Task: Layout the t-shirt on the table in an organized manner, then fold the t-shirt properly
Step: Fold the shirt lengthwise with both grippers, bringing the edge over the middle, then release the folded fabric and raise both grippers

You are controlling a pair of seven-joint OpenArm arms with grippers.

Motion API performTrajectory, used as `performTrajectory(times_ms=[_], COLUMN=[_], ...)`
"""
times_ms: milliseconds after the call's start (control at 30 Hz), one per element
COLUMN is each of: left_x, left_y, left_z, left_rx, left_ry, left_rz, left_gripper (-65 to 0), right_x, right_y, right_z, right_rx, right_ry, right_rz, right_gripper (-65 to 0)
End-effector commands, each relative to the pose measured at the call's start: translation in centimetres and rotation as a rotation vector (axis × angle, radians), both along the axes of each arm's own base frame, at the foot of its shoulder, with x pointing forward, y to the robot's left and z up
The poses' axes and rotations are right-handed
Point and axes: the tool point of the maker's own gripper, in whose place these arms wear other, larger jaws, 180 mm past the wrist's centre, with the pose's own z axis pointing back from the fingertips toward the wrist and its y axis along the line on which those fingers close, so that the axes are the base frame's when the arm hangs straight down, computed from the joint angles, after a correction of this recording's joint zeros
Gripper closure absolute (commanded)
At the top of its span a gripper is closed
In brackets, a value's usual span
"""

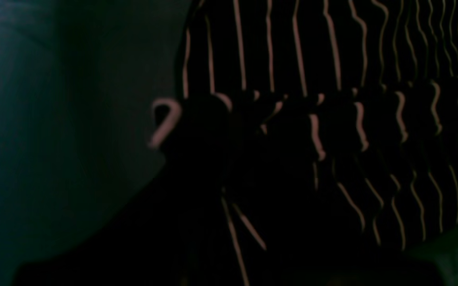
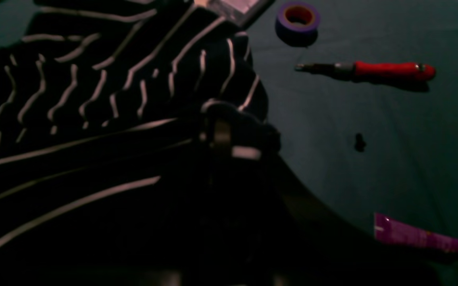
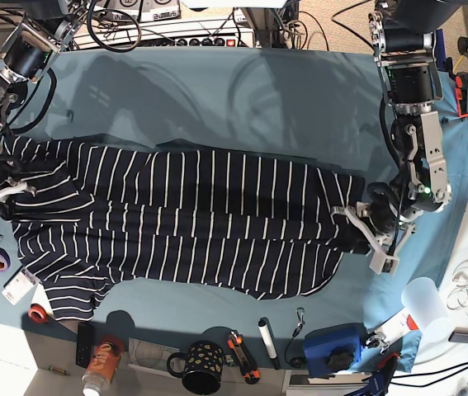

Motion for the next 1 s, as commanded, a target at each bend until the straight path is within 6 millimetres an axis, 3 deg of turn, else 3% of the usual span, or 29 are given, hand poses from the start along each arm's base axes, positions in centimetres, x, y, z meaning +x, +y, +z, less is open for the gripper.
performTrajectory(times_ms=[0,67,133,167,333,567,767,867,967], left_x=[1.3,1.4,1.5,1.6,2.1,2.7,0.9,-0.1,-1.9], left_y=[1.1,1.1,1.2,1.3,1.9,1.7,0.6,2.7,5.6], left_z=[2.0,2.1,2.2,2.3,2.8,3.7,6.4,7.4,7.1], left_rx=[0.017,0.016,0.015,0.015,0.012,0.019,-0.035,-0.019,-0.004], left_ry=[-0.065,-0.067,-0.068,-0.068,-0.059,-0.033,-0.006,-0.037,-0.037], left_rz=[0.023,0.024,0.031,0.037,0.082,0.062,-0.056,-0.036,0.023], left_gripper=[-16.1,-26.1,-28.0,-27.9,-27.9,-27.9,-27.9,-27.9,-27.9], right_x=[0.7,0.8,0.9,1.0,1.5,2.4,2.1,0.4,-2.6], right_y=[-1.5,-1.6,-1.8,-2.0,-3.2,-3.0,-2.1,-2.4,-4.7], right_z=[3.2,3.4,4.1,4.6,6.5,7.3,8.8,9.9,10.8], right_rx=[-0.05,-0.055,-0.069,-0.078,-0.09,0.007,0.097,0.205,0.281], right_ry=[-0.082,-0.094,-0.119,-0.136,-0.136,-0.087,-0.173,-0.231,-0.286], right_rz=[-0.028,-0.027,-0.025,-0.025,-0.035,-0.035,0.046,0.074,0.017], right_gripper=[0.0,-10.5,-19.7,-21.2,-21.2,-21.2,-21.2,-21.2,-21.2])
